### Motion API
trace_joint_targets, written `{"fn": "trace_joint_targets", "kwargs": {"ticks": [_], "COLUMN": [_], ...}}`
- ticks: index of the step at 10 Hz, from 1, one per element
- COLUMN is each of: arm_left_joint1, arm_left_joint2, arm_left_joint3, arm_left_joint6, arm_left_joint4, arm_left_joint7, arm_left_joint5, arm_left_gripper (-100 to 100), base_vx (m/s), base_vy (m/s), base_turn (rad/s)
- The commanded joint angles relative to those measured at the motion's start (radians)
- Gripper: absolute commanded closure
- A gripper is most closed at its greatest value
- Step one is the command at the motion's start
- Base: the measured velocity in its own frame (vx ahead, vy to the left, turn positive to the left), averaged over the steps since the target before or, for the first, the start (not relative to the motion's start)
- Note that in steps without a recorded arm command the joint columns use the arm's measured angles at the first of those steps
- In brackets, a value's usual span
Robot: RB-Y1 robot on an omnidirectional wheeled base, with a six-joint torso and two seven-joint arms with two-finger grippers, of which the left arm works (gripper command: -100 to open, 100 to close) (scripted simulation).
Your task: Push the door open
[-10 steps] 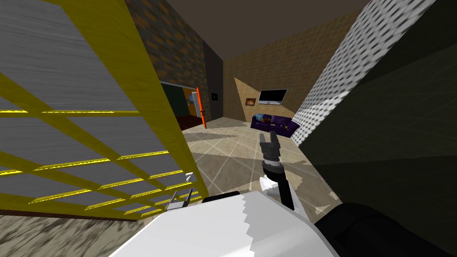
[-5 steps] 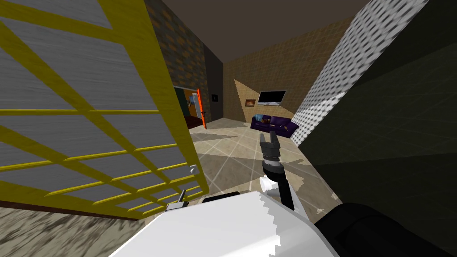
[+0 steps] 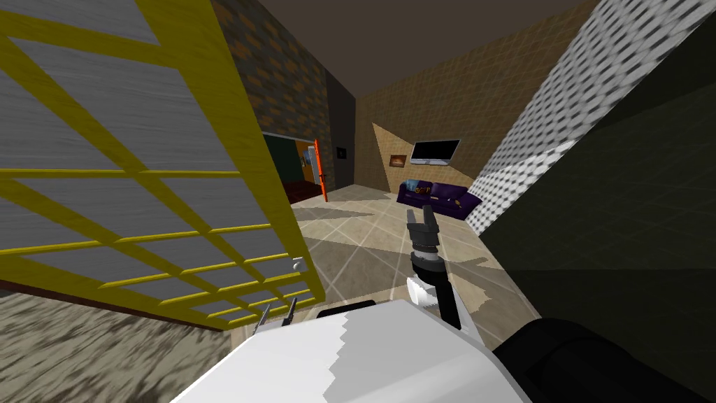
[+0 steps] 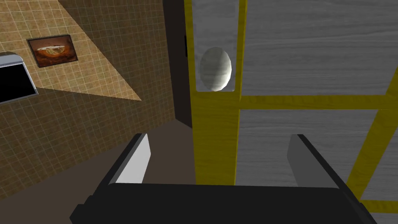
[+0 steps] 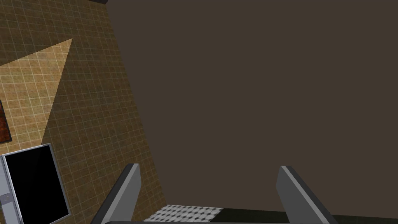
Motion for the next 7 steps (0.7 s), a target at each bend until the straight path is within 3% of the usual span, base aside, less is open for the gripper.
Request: {"fn": "trace_joint_targets", "kwargs": {"ticks": [1, 6, 7], "arm_left_joint1": [-0.015, -0.057, -0.05], "arm_left_joint2": [0.009, 0.003, 0.005], "arm_left_joint3": [0.006, 0.022, 0.019], "arm_left_joint6": [0.013, 0.047, 0.044], "arm_left_joint4": [0.003, 0.012, 0.007], "arm_left_joint7": [0.0, 0.001, 0.001], "arm_left_joint5": [0.002, 0.007, 0.006], "arm_left_gripper": [-100, -100, -100], "base_vx": [0.138, 0.244, 0.107], "base_vy": [-0.025, 0.011, 0.006], "base_turn": [-0.043, -0.026, -0.008]}}
